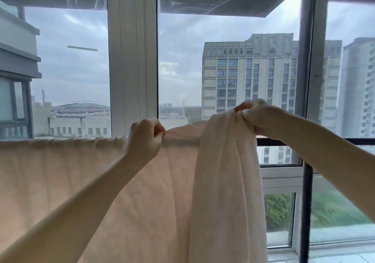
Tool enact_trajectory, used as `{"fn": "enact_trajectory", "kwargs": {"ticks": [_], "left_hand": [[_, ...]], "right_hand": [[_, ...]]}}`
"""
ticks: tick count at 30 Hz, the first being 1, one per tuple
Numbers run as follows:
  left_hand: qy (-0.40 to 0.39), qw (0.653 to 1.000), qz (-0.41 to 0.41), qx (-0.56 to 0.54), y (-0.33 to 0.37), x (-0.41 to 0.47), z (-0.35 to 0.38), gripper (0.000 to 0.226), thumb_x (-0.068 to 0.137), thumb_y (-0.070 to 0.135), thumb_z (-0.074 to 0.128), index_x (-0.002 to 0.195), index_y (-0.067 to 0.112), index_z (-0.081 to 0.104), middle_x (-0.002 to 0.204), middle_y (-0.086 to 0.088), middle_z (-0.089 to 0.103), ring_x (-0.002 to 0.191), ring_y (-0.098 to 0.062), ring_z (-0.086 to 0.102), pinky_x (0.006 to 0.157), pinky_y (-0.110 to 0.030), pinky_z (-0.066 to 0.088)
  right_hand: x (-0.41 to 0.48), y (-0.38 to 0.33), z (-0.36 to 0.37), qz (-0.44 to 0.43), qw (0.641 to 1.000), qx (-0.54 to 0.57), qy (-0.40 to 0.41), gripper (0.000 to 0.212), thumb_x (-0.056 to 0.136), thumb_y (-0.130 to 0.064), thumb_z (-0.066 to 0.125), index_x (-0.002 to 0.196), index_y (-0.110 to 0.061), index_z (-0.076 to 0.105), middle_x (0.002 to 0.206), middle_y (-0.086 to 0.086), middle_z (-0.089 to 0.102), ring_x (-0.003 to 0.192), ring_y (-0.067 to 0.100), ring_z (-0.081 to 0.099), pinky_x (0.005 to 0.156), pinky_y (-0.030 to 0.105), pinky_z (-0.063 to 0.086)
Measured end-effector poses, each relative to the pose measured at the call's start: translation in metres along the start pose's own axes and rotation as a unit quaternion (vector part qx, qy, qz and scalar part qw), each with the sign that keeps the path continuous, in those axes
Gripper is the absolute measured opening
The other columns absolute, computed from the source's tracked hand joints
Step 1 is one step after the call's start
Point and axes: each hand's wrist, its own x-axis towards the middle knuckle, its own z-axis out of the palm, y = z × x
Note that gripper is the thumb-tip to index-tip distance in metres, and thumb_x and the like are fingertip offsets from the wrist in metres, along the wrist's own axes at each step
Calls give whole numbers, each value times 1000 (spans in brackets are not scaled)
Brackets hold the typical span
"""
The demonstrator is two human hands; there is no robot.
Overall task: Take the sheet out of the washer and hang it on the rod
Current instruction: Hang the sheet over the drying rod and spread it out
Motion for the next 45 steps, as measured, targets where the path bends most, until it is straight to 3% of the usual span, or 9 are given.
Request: {"fn": "enact_trajectory", "kwargs": {"ticks": [7,12,18,23,26,30,37,40,45], "left_hand": [[0,999,-41,17,8,2,2,19,84,2,59,85,15,74,79,-4,70,78,-18,60,77,-29,48],[-49,998,29,20,36,-9,19,21,85,10,58,97,22,70,97,8,63,92,-11,51,87,-34,35],[-99,987,113,-55,55,-10,47,17,86,31,70,99,21,72,87,13,65,77,-2,61,72,-21,51],[-49,992,97,-62,48,-5,53,7,87,25,69,86,19,73,79,12,67,73,-7,63,72,-34,55],[-21,995,92,-31,42,-4,53,11,90,24,65,81,17,68,77,8,64,69,-13,60,68,-38,54],[10,999,50,1,32,-5,49,13,91,23,62,79,17,63,74,6,61,68,-15,59,58,-28,46],[-18,999,23,-31,48,-10,52,10,89,21,58,90,25,67,88,11,67,85,-14,63,82,-39,52],[-70,991,94,-72,62,-11,55,9,89,26,65,97,23,69,94,12,66,83,-8,64,78,-33,54],[-66,988,131,-57,69,-6,67,4,85,26,72,83,24,69,79,19,58,71,2,57,62,-16,41]], "right_hand": [[15,48,-54,-25,966,-201,158,22,95,-2,45,86,-14,61,102,11,60,88,23,54,77,32,48],[10,67,-62,-46,956,-255,139,23,90,-3,43,89,-20,58,84,-2,53,69,14,48,55,26,36],[4,66,-62,-44,969,-221,102,24,90,-9,41,91,-20,63,97,4,62,94,22,58,81,35,49],[0,70,-63,-69,971,-218,68,16,91,-28,55,93,-15,65,96,8,64,88,22,60,80,37,52],[4,73,-73,-105,957,-234,136,11,92,-19,60,81,-19,63,88,0,64,85,19,58,77,33,48],[5,76,-95,-120,921,-275,246,20,97,-11,50,94,0,67,97,16,68,89,26,56,79,24,36],[0,85,-84,-98,888,-416,169,14,93,-10,47,101,-10,60,110,14,53,102,29,51,87,38,46],[-6,77,-71,-185,865,-438,162,19,92,-13,53,110,-12,60,112,9,51,111,27,48,88,32,43],[-13,73,-44,-262,871,-414,36,16,96,-19,51,100,-13,65,101,-2,60,92,12,55,71,18,42]]}}
